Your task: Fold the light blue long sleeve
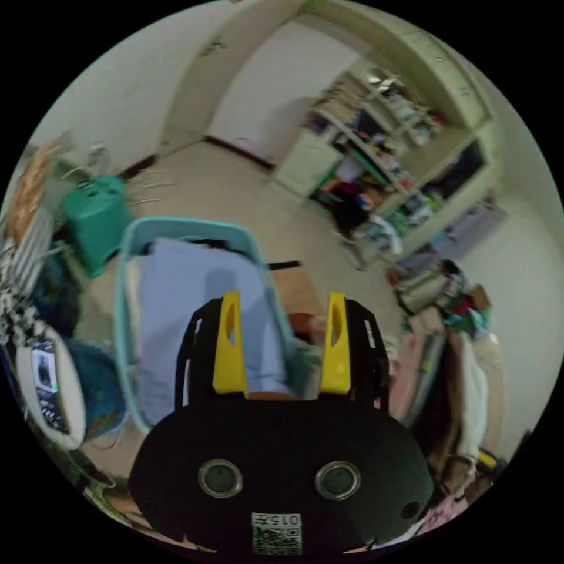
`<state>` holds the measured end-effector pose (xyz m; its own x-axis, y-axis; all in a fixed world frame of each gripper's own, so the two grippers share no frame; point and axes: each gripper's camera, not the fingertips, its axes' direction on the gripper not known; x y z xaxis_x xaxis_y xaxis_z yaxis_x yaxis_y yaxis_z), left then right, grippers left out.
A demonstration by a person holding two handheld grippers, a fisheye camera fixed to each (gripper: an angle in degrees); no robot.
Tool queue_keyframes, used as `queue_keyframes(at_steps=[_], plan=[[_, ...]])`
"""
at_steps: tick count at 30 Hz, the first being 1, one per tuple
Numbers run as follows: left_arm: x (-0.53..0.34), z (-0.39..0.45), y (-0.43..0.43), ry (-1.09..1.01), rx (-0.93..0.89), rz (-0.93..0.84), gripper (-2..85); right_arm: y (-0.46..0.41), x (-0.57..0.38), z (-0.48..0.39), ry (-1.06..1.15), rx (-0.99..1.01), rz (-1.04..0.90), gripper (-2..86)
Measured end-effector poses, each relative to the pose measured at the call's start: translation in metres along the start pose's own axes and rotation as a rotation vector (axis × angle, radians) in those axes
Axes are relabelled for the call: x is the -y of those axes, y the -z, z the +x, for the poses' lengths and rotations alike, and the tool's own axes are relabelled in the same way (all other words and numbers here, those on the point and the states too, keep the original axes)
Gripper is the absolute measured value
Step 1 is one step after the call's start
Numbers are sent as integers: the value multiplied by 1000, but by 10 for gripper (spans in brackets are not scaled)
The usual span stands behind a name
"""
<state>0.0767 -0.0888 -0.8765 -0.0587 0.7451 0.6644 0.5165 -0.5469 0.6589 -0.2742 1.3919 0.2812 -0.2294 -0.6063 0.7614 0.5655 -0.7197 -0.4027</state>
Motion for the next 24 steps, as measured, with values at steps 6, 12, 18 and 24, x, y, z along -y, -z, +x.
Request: queue_keyframes(at_steps=[6, 12, 18, 24], plan=[[-8, -117, -63, 328, 96, -292, 215, -4, 10, -5, -12, -6, 5, -5], [-10, -95, -106, 184, 177, -471, 214, -7, 15, -4, -26, 2, -5, -5], [-12, -111, -88, 202, 76, -505, 97, -9, 13, -5, -18, -24, -10, -5], [-38, -110, -23, 123, -176, -281, 61, -10, 2, 1, -1, -28, -16, -5]])
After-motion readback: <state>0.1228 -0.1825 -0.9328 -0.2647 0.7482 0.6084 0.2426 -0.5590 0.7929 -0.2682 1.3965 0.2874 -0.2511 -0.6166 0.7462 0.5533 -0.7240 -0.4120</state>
